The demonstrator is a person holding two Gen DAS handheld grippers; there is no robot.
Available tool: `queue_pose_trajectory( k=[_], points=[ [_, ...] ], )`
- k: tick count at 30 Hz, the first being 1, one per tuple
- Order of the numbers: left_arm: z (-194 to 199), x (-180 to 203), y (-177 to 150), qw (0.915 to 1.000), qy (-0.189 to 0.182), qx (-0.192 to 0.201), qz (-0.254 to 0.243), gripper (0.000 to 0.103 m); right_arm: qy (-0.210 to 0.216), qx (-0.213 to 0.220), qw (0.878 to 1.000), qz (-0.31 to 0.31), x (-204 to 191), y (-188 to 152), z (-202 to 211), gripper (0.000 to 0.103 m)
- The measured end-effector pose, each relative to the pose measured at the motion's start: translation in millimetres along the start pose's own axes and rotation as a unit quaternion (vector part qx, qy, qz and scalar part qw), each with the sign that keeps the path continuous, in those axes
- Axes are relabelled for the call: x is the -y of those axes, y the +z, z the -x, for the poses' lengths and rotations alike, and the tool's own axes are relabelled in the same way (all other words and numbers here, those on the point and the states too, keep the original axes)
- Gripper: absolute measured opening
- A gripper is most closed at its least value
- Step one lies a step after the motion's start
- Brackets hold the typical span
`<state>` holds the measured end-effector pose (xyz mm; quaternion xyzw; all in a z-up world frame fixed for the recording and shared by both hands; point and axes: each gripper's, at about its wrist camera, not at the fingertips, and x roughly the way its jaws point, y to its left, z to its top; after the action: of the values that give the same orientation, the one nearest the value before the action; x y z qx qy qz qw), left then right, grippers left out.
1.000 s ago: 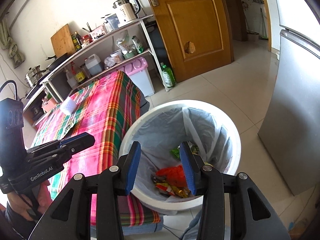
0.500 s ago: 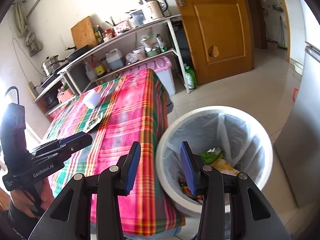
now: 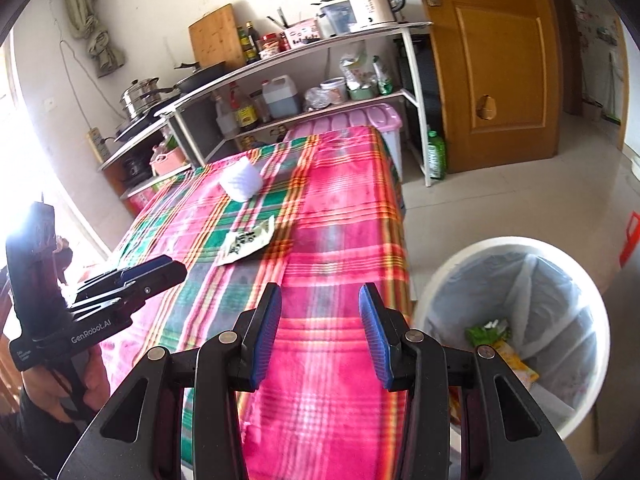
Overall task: Collect trash
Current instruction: 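Move both tools back over the table toward the white printed bag and foam sleeve, then grasp the white printed snack bag with the right tool while the left tool grasps the white foam sleeve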
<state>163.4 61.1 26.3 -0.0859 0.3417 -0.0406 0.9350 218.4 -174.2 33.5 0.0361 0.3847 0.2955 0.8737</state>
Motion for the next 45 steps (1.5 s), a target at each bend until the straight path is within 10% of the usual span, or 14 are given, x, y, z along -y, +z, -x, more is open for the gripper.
queue_pose_trajectory(
  k=[38,45],
  points=[
    [-16,-105,37,0.9989,0.041,0.003,0.024,0.051,0.020,-0.107,0.985,0.135,-76,51,-185,0.050],
    [-20,-108,44,0.9987,0.042,0.001,0.028,0.051,0.001,-0.099,0.986,0.131,-75,50,-182,0.010]
  ],
)
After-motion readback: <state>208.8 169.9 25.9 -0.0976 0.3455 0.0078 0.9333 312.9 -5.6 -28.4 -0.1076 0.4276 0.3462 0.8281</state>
